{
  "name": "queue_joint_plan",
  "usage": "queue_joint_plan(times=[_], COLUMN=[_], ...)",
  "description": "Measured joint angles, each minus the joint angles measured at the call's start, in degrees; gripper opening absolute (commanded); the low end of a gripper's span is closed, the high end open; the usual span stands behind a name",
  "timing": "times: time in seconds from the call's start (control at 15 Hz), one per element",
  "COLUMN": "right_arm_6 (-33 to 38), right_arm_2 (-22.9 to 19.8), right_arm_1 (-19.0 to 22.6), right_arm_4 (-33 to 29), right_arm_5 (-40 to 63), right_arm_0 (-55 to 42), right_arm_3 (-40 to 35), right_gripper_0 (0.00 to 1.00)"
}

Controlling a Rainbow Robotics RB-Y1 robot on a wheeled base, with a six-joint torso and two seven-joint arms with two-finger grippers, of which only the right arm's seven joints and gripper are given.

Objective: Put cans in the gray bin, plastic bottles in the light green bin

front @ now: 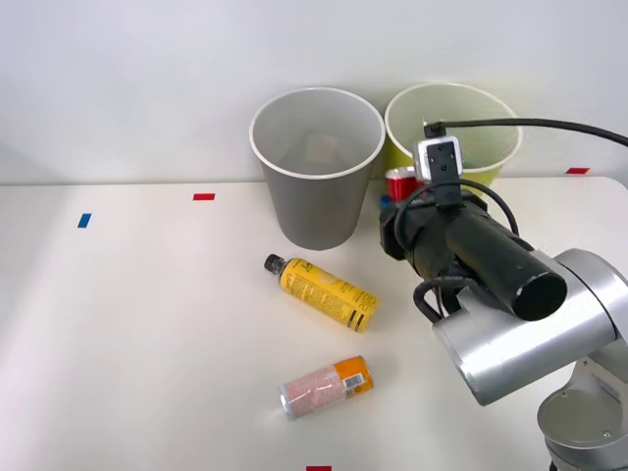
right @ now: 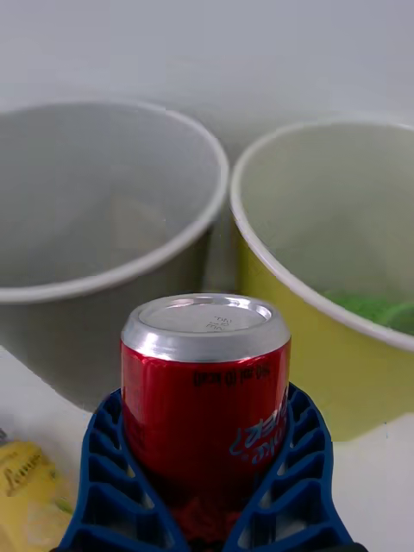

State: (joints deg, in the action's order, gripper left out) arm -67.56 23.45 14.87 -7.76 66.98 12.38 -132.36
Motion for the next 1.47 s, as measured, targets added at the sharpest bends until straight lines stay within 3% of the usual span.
queue_joint_plan(times=[0.27,0.4,0.67,0.93,1.33,1.4,1.47], right_arm_6=[-1.5,-2.0,-3.9,-4.9,-4.7,-4.4,-4.1], right_arm_2=[-1.9,-4.2,-7.9,-9.7,-11.6,-11.7,-11.7], right_arm_1=[-5.4,-7.2,-11.1,-15.4,-15.9,-15.9,-15.9], right_arm_4=[1.8,5.5,9.1,3.6,0.6,0.6,0.6], right_arm_5=[-2.1,-4.7,-15.2,-18.8,-29.0,-30.3,-30.5], right_arm_0=[4.5,7.0,13.8,23.7,29.0,29.1,29.1], right_arm_3=[0.2,1.8,13.0,27.6,42.7,43.5,43.7], right_gripper_0=[0.00,0.00,0.00,0.00,0.00,0.20,0.66])
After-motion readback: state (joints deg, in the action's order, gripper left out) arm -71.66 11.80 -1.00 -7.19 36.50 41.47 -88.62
